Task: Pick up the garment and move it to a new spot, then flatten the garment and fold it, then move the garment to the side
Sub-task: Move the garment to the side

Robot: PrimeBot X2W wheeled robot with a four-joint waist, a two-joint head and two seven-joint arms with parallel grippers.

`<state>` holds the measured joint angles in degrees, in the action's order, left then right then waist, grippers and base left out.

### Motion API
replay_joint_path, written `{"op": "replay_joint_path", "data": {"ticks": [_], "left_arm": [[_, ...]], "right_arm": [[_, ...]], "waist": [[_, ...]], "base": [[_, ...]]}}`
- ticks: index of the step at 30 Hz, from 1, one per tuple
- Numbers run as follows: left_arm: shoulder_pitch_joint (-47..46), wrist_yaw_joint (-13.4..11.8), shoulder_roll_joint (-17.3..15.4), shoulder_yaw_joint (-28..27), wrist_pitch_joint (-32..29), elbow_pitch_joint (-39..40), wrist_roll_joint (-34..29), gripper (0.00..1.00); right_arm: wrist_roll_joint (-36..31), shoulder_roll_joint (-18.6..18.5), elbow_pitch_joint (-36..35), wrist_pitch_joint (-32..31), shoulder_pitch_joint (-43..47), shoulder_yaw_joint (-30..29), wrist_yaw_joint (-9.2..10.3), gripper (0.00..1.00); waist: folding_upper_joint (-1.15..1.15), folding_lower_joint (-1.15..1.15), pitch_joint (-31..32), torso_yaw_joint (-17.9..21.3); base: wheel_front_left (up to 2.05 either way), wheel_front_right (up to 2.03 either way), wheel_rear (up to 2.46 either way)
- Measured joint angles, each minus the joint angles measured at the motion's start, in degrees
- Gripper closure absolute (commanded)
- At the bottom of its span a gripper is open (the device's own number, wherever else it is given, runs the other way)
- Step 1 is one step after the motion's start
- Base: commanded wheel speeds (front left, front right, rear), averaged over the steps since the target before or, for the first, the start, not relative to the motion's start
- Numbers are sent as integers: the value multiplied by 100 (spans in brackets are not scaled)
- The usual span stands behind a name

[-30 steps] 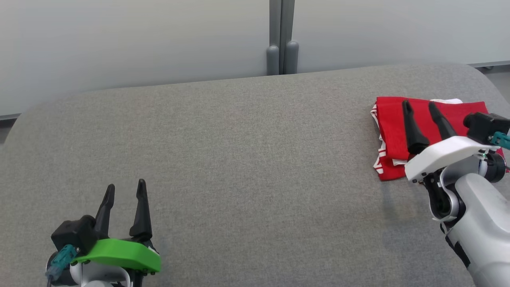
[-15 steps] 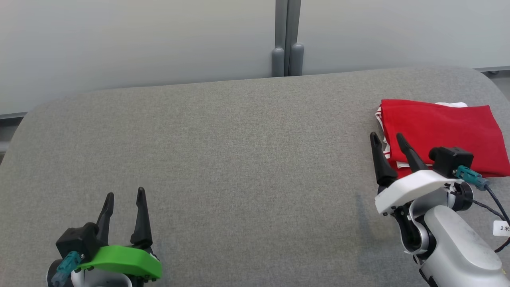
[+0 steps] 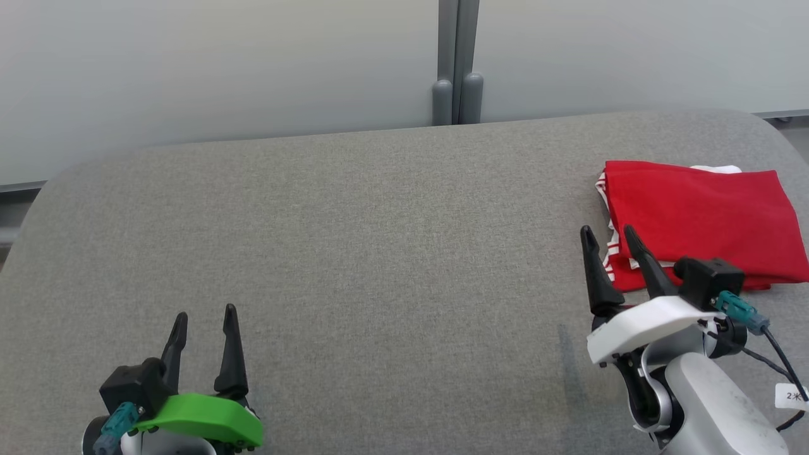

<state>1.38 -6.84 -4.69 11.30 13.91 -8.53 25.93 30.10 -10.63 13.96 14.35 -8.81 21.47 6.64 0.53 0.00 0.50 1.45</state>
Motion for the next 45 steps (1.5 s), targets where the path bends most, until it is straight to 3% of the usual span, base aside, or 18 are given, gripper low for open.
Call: {"op": "replay_joint_path", "data": {"ticks": [45], "left_arm": [[38, -24, 98, -55, 32, -144, -349, 0]], "right_arm": [[-651, 327, -288, 0, 706, -209, -7, 0]], "waist": [[0, 0, 47, -62]], "base": [[0, 0, 0]]}}
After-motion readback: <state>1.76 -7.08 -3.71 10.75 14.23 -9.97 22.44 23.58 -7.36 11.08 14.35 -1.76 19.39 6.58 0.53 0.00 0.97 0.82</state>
